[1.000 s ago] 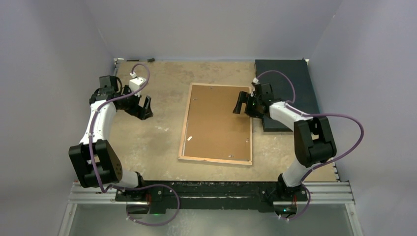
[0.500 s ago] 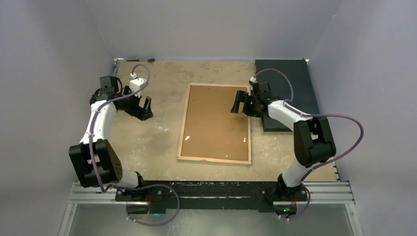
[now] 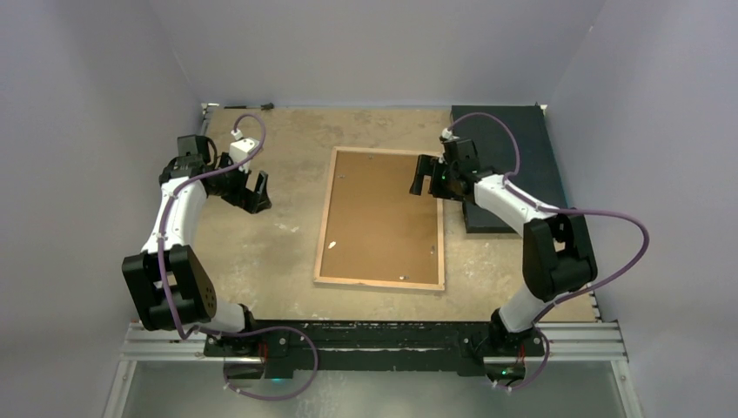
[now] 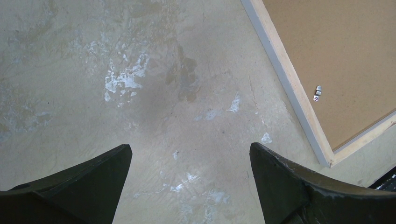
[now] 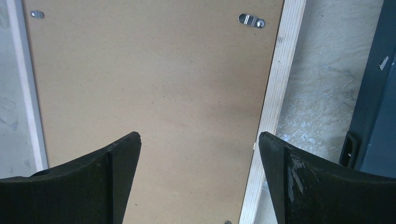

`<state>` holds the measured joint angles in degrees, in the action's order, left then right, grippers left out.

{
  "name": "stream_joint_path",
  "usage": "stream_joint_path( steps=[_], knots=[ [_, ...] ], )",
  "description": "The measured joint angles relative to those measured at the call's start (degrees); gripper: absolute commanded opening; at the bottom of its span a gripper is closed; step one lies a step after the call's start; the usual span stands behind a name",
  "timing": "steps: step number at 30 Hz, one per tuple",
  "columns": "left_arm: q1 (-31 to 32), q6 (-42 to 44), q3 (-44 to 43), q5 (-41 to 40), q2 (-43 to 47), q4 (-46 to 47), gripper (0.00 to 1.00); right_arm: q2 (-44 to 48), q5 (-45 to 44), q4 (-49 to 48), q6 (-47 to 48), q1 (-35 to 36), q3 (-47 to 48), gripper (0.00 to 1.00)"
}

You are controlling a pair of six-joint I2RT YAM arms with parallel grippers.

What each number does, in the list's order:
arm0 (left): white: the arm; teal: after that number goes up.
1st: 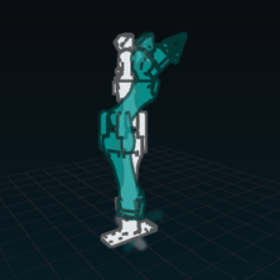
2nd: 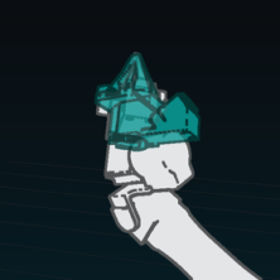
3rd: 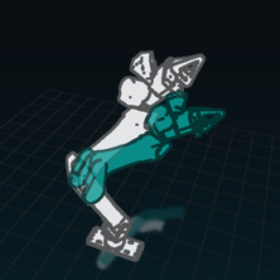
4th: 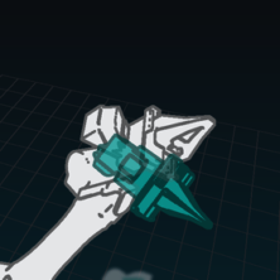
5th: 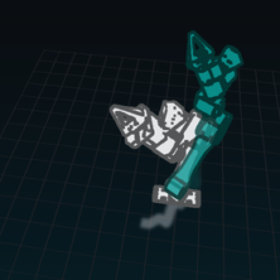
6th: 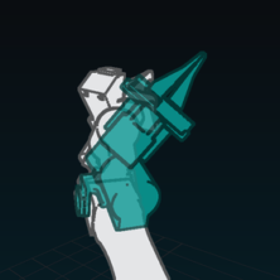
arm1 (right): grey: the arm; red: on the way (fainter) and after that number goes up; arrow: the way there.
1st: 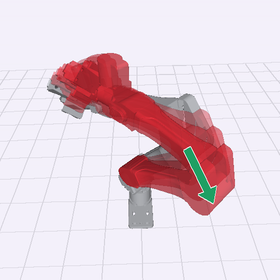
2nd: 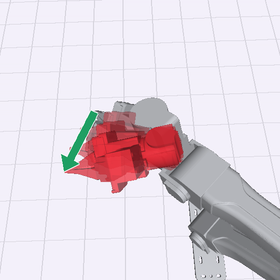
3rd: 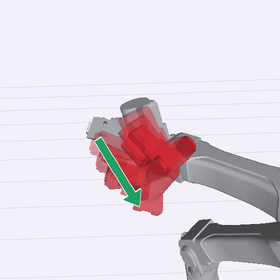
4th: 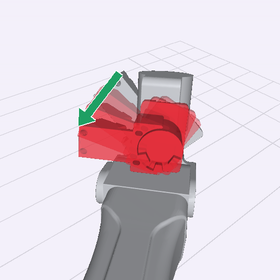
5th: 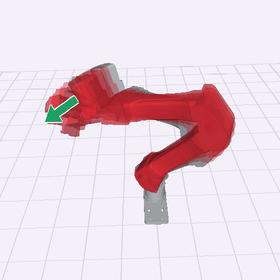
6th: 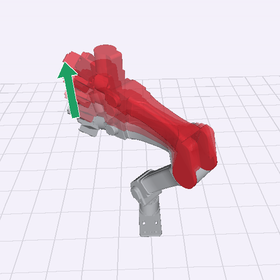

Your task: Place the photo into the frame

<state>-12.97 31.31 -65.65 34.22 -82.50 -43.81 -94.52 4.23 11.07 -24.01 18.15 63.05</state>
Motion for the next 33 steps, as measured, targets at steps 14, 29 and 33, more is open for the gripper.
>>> stream_joint_path(
  steps=[14, 29, 33],
  knots=[
    [11.28, -4.76, 1.68, 1.20, -3.67, 2.54, 0.80, 12.59, 0.83, -4.90, -3.45, 1.25, -11.87, 0.77],
    [18.73, -18.56, 0.72, 7.58, -24.63, 11.13, 0.44, 17.62, -1.16, -26.95, -16.85, 24.02, -19.91, 0.99],
    [18.93, -20.44, -0.09, 9.53, -26.16, 12.96, 0.39, 11.10, -2.93, -27.89, -17.55, 30.97, -18.93, 0.99]
  ],
)
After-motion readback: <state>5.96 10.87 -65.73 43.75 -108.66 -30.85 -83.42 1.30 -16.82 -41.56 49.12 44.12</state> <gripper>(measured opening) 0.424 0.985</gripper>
